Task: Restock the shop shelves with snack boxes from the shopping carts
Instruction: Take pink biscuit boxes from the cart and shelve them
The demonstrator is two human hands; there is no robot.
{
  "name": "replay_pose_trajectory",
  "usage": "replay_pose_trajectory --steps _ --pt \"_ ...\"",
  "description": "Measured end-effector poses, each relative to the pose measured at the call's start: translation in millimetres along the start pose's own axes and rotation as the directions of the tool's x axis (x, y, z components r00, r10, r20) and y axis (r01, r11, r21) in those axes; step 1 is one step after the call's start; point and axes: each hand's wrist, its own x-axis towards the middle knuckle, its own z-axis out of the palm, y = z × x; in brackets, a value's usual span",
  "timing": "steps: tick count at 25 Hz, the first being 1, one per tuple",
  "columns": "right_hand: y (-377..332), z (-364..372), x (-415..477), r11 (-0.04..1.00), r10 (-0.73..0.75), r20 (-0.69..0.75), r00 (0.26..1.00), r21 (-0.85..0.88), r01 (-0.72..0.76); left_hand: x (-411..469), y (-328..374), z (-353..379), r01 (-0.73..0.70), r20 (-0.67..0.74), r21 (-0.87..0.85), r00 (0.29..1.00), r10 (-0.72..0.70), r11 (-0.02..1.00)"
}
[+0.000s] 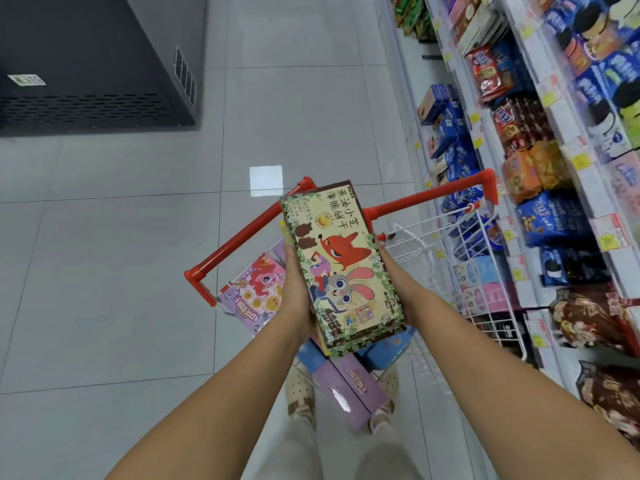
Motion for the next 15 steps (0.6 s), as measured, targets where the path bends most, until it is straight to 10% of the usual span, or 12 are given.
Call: replay_pose_trajectory --steps 15 --pt "24.0 -273.0 -41.6 0.99 0.003 -0.287 0.958 0.137 0.038 55.1 -138.7 237.6 0.022 0.28 0.158 0.958 -0.066 0.987"
